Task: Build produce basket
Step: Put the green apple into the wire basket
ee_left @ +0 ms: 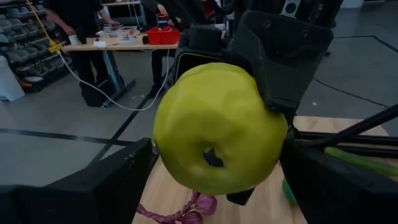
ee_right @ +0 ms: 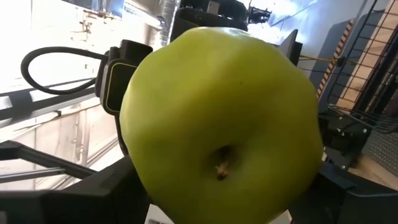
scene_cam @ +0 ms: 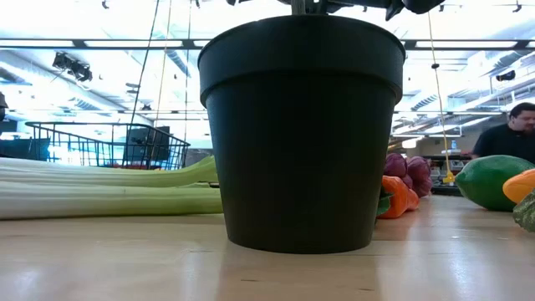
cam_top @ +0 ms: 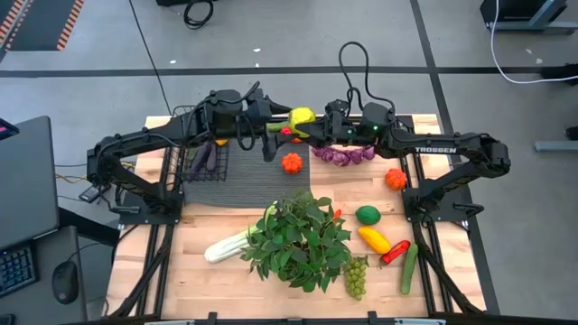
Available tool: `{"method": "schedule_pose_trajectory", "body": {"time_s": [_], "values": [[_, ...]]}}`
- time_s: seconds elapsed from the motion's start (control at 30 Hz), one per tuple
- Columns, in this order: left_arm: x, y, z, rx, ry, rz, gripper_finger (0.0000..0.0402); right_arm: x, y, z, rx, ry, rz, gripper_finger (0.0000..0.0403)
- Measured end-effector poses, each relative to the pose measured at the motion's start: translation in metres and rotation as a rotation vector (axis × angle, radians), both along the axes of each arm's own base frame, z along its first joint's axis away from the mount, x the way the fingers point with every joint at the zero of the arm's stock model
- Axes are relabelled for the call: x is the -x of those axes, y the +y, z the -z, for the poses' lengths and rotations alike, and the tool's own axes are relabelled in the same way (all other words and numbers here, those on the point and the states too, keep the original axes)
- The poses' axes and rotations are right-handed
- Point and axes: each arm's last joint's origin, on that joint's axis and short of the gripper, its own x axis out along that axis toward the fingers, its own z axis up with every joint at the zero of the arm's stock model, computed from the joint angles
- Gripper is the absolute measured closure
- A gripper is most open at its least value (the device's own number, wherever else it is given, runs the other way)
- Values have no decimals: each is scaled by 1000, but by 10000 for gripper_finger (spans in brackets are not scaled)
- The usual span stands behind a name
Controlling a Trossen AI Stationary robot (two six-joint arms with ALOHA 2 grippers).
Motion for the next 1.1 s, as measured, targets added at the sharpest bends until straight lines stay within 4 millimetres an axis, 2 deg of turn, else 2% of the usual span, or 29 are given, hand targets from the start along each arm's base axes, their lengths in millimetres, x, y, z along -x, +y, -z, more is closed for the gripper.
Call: {"method": "schedule_pose_trajectory", "body": {"time_s": [0.6,0.9,1.1], "values": [[-2,-5,-6,-44,-54,13,48,1,2,-4,-15,-34,-53,103],[-12,-20,-7,-43,-103,87,49,2,4,-5,1,-38,-73,103],[-7,-24,-9,-57,-78,75,72,1,3,-3,58,-35,-59,103]]}}
